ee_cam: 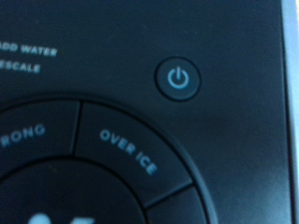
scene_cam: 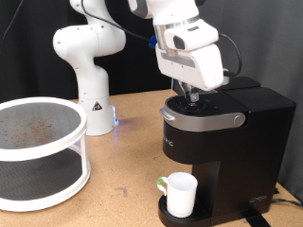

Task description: Make a cup of coffee with the keurig machine

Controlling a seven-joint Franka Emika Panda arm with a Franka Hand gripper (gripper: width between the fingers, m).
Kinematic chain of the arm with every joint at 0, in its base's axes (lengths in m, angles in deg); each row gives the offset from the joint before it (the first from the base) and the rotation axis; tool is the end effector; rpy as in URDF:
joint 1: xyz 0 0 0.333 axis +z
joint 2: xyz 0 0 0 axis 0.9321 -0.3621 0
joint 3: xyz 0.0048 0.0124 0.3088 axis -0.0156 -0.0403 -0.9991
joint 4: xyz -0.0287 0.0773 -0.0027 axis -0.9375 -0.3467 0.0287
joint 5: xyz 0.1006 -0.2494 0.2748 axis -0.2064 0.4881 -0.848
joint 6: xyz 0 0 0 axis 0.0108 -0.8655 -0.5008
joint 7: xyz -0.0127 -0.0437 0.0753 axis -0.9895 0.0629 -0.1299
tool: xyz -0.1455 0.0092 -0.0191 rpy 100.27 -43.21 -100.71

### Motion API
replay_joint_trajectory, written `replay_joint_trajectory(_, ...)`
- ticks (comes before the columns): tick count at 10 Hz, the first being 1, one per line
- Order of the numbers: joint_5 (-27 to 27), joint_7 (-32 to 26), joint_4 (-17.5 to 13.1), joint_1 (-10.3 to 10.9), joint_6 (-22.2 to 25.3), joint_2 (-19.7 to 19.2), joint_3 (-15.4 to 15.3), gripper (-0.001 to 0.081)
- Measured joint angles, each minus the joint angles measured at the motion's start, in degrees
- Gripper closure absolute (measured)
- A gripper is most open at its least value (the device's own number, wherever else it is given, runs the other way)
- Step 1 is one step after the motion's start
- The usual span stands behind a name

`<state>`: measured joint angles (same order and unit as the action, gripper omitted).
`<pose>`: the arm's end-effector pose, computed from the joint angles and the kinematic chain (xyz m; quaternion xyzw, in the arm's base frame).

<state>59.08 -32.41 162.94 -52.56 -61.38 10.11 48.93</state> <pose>0.5083 0.0923 0.3955 -0.9035 -0.4051 -0.1160 0.0784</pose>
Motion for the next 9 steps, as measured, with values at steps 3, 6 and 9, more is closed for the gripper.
replay_joint_trajectory(3, -0.69, -0.29, 0.45, 0.06, 0.18, -0.61, -0.1, 0.0803)
replay_joint_trajectory(6, -1.1, 0.07, 0.06, 0.04, 1.56, -1.06, -0.11, 0.0803)
replay_joint_trajectory(9, -2.57, 0.46, -2.51, -0.03, 7.02, -2.51, 0.49, 0.0803)
